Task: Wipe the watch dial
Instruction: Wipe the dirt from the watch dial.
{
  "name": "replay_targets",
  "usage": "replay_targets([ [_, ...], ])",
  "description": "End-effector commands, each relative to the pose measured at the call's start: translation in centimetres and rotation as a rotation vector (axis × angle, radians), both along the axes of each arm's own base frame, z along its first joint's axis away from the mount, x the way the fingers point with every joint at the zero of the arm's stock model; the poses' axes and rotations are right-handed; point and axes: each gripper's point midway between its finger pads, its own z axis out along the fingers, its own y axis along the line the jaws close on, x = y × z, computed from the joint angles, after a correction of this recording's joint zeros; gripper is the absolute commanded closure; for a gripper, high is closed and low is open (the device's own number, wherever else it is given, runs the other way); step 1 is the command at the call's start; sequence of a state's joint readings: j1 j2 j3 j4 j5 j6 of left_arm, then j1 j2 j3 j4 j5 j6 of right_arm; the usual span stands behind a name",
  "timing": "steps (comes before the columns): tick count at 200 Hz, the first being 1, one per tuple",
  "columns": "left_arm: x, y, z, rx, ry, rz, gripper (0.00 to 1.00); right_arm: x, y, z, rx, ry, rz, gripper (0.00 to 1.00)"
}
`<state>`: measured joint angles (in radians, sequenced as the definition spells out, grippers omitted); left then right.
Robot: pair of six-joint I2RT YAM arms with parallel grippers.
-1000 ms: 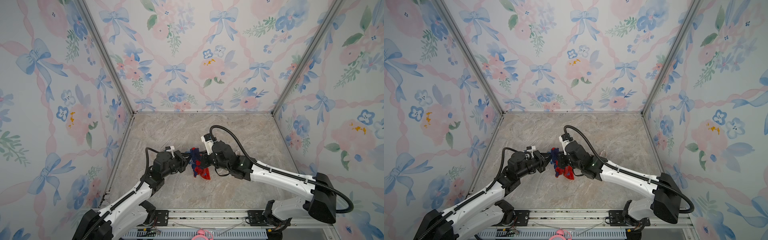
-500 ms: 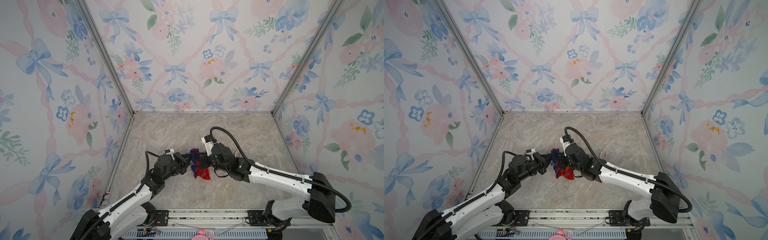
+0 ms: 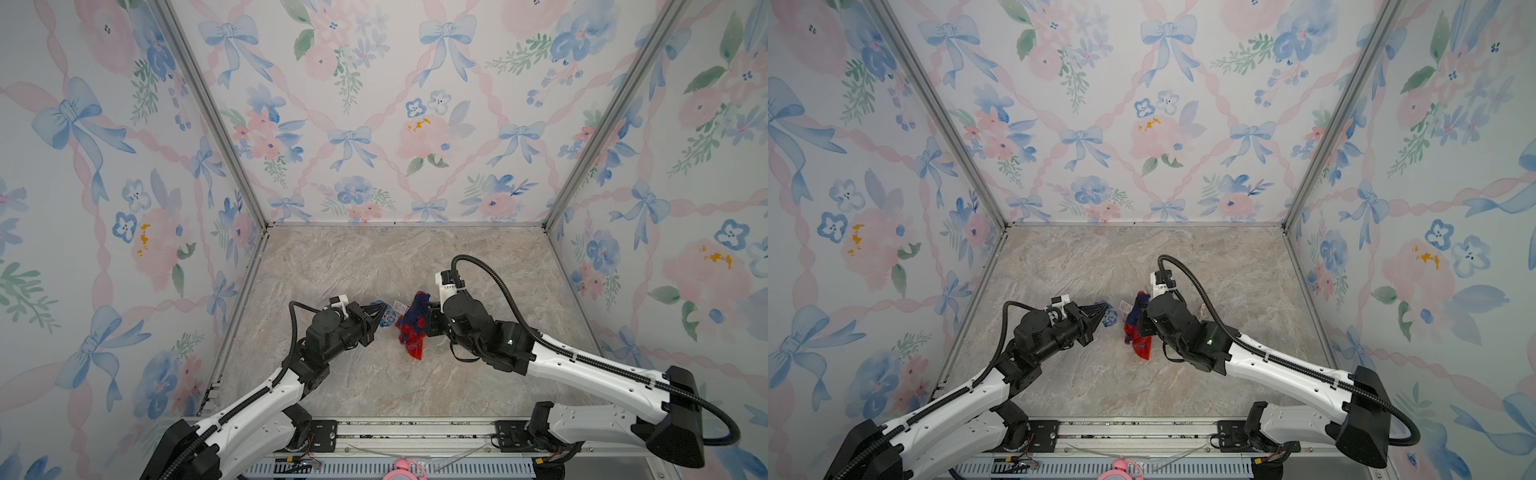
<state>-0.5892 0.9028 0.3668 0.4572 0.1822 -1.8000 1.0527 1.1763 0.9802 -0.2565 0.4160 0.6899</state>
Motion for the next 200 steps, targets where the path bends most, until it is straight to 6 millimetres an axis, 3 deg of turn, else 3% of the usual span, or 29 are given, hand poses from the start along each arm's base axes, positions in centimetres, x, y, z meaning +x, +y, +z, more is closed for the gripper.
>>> replay_targets([
  [1, 0.1, 0.0, 1.6, -0.017, -0.049, -0.014, 1.0, -1.1, -0.6, -0.3, -0.025, 0.03, -0.04, 1.0],
  [33, 0.4, -0.4, 2.3, 0.015, -0.087, -0.045, 1.0, -1.2, 2.3, -2.0, 0.051, 0.087, 0.064, 1.0],
  [66, 0.1, -0.7, 1.7, 0.034, -0.086, -0.054, 1.0, -0.9, 4.6, -1.4, 0.131, 0.07, 0.144, 1.0],
  [174, -0.1, -1.5, 1.6, 0.056, -0.096, -0.066, 1.0, -0.2, 7.8, -1.7, 0.153, 0.1, 0.198, 1.0],
  [200, -0.4, -1.9, 1.6, 0.054, -0.097, -0.076, 1.0, 0.3, 7.9, -2.6, 0.123, 0.121, 0.183, 1.0],
])
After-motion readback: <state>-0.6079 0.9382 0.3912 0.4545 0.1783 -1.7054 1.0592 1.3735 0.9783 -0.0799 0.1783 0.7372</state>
